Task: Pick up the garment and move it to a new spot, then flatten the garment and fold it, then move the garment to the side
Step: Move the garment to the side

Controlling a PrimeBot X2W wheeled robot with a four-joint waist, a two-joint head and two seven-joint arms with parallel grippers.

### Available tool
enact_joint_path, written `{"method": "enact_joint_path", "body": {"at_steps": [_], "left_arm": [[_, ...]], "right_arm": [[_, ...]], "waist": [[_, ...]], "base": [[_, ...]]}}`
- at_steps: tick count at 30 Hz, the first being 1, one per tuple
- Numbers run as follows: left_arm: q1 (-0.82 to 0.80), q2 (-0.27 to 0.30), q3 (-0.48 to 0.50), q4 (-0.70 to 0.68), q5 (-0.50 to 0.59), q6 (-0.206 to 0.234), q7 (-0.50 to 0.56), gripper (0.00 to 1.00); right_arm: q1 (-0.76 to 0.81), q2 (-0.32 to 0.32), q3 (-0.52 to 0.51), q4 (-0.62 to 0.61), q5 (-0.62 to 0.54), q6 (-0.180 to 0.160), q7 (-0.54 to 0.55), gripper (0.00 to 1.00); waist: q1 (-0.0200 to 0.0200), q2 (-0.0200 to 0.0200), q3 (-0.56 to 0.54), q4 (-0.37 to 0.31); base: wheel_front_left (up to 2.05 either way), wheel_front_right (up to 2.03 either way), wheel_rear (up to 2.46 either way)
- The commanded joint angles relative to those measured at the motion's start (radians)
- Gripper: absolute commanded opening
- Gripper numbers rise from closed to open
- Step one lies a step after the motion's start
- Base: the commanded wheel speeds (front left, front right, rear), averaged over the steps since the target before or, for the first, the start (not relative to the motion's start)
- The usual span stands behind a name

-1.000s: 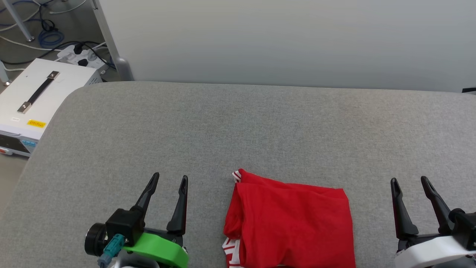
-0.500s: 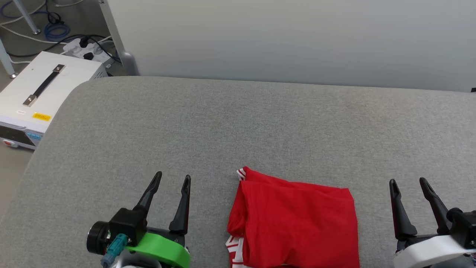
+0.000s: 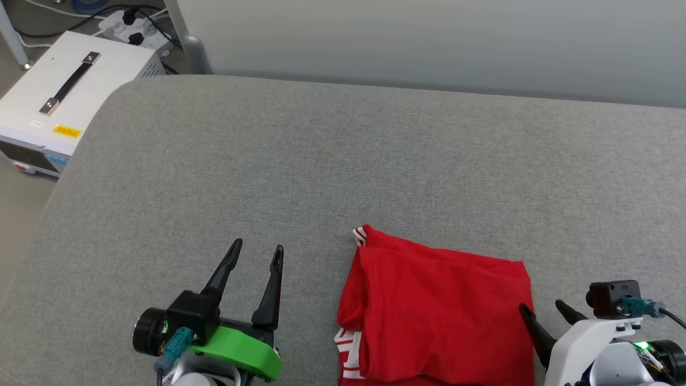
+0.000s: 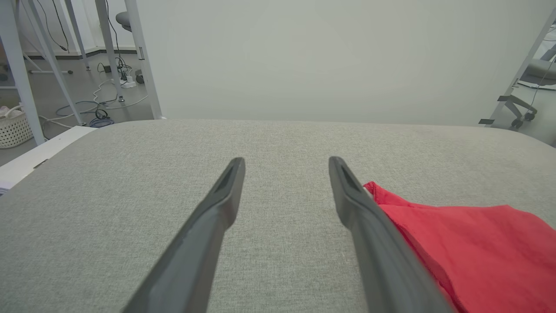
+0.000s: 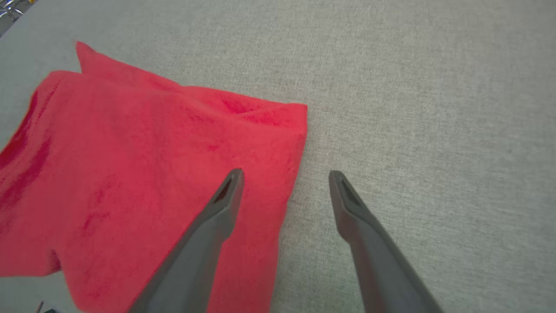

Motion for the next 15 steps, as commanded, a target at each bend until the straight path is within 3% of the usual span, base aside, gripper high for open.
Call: {"method": "enact_joint_path", "body": {"at_steps": [1, 7, 15], "left_arm": [[-0.027, -0.006, -0.004, 0.002, 0.003, -0.002, -0.006, 1.0], [-0.061, -0.014, -0.024, 0.011, -0.002, -0.003, -0.006, 1.0], [-0.078, -0.016, -0.027, 0.018, -0.007, -0.003, -0.006, 1.0]], "right_arm": [[-0.019, -0.006, 0.001, 0.006, 0.008, 0.0, 0.04, 1.0], [-0.053, 0.026, -0.02, 0.056, 0.06, 0.0, 0.262, 1.0], [-0.07, 0.017, 0.027, 0.094, 0.077, 0.0, 0.356, 1.0]], "waist": [[0.0, 0.0, 0.034, 0.023], [0.0, 0.0, 0.076, 0.06], [0.0, 0.0, 0.099, 0.09]], "base": [[0.0, 0.0, 0.0], [0.0, 0.0, 0.0], [0.0, 0.0, 0.0]]}}
